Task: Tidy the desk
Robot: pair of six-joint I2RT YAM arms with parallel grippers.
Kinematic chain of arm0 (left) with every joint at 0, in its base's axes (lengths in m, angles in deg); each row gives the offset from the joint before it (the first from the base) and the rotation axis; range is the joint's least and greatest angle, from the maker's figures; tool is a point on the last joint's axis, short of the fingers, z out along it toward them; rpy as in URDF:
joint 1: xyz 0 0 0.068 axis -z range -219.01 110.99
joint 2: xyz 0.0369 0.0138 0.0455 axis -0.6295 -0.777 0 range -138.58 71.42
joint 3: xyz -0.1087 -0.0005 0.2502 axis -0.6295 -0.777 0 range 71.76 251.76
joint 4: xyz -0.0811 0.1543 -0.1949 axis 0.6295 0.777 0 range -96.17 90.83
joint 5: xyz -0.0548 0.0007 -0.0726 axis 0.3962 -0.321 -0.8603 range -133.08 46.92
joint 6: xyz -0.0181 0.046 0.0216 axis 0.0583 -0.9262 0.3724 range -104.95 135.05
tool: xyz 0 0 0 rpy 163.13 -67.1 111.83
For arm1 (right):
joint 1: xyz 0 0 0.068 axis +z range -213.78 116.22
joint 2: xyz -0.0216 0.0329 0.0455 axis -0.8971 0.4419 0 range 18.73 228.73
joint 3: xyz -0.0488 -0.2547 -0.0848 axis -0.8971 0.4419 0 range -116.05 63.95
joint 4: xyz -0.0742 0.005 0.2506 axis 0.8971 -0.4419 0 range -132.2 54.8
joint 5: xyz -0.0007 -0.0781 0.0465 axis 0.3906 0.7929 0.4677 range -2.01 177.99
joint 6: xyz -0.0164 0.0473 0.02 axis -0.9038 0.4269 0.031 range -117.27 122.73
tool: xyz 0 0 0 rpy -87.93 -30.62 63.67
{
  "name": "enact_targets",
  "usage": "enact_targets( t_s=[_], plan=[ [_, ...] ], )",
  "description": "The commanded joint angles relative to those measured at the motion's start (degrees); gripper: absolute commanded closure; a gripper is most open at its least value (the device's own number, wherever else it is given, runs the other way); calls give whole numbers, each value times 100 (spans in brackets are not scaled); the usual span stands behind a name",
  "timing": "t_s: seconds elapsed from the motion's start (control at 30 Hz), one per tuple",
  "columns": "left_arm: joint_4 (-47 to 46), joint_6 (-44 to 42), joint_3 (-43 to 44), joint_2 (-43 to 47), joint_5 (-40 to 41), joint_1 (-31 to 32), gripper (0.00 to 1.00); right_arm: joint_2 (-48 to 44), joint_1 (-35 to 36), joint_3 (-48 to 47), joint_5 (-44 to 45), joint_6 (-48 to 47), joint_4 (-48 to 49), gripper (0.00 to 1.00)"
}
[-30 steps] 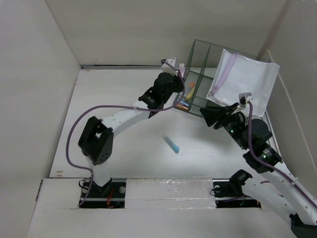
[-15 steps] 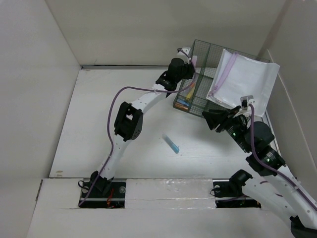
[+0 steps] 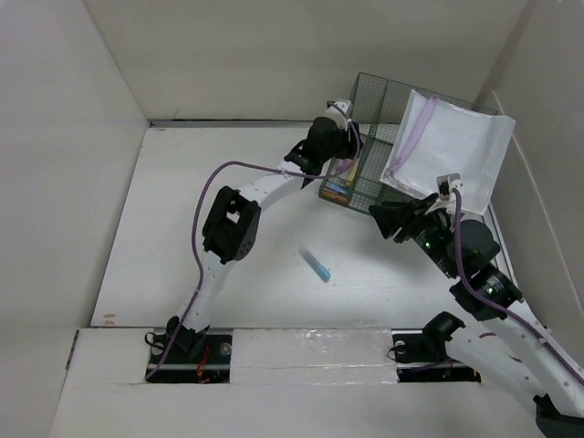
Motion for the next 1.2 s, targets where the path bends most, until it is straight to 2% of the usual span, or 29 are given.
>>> enact_targets(
  t_s=[0.0,0.03,0.07,0.1,0.13,0.2,0.23,0.3,0.33,0.37,0.47,0.5,0.53,0.6,0.7,1.0,1.17],
  plan=[
    [-714,-31,-817,1380,-24,148,47,-12,-35,-2,-8,-48,228,50],
    [-881,30,-1577,1966,90,210,48,-29,-35,7,18,-56,254,52],
    [-1240,109,-1951,2259,134,210,50,-47,-35,16,44,-65,272,55],
    [-1435,397,-2816,2601,230,210,52,-91,-35,33,79,-74,272,64],
    [-1559,548,-3251,3231,362,262,52,-109,-35,51,123,-92,272,71],
    [-1736,908,-4051,3823,729,263,58,-161,-35,86,185,-100,281,89],
    [-1701,1327,-4794,4366,1089,263,59,-196,-35,121,263,-100,307,92],
    [-1167,1778,-5535,4765,1468,324,62,-214,-35,174,308,-109,333,94],
    [-886,2041,-5766,5106,1923,377,63,-179,-35,209,308,-118,333,94],
    [-431,2322,-5925,5205,2084,542,62,-153,-35,235,308,-118,351,94],
    [869,2999,-6225,5408,2823,938,56,-30,-35,314,238,-74,421,82],
    [1223,3228,-6234,5373,2972,1201,54,14,-35,323,186,-57,456,74],
    [1592,3482,-6217,5330,3156,1325,52,40,-35,349,89,-39,552,70],
    [2436,4089,-6138,5102,3254,1693,48,111,-35,367,-8,-30,606,60],
    [2974,4599,-6103,4882,3211,1993,48,146,-35,385,-105,-30,615,51],
    [2764,5023,-6761,4960,2886,2170,44,-143,-35,517,-184,-13,536,49],
    [3009,5347,-6640,4592,3017,2276,42,-179,-35,525,-219,-13,544,49]
  ],
)
